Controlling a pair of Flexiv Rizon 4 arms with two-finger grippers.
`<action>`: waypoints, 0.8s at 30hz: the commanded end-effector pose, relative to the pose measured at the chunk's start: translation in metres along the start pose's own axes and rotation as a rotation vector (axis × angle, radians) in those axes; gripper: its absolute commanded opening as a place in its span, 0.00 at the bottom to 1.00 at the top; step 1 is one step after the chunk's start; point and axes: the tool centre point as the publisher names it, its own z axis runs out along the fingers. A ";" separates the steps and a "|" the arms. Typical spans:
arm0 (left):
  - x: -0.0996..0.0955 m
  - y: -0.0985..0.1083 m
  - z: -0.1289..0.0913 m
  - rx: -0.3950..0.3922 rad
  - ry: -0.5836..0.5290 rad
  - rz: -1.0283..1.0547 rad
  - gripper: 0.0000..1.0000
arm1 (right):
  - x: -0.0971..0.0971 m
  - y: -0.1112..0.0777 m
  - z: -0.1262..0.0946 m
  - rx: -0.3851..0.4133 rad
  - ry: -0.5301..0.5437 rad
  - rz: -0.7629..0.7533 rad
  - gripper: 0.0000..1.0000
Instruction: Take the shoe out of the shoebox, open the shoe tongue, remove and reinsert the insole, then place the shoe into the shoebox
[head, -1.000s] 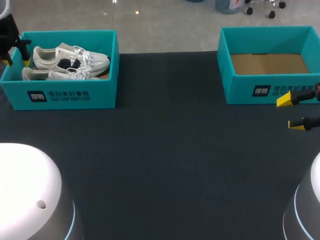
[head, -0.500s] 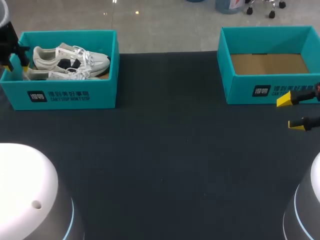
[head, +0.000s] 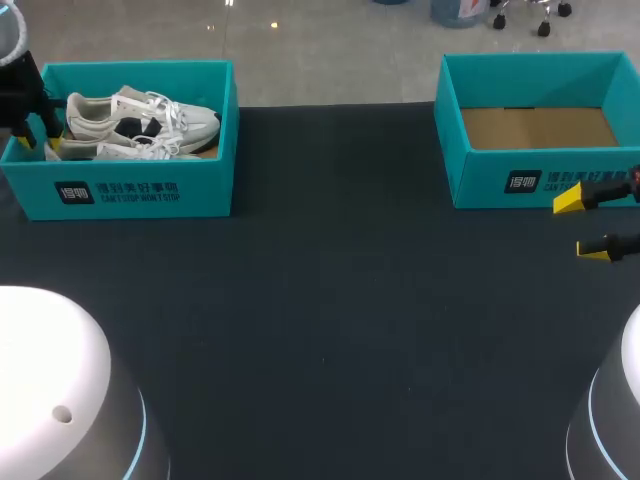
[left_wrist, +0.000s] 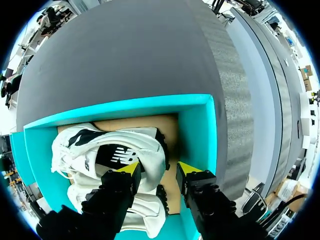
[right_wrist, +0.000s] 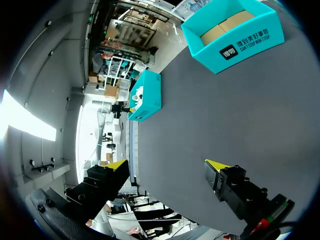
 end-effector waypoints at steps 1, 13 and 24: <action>0.002 0.008 0.009 0.006 -0.003 -0.012 0.47 | 0.000 -0.001 0.000 -0.002 -0.003 0.001 1.00; 0.000 0.012 0.027 0.013 0.014 -0.033 0.47 | 0.000 -0.001 0.000 -0.002 -0.003 0.001 1.00; -0.004 0.006 0.043 0.000 0.019 -0.042 0.47 | 0.000 -0.001 0.000 -0.002 -0.003 0.001 1.00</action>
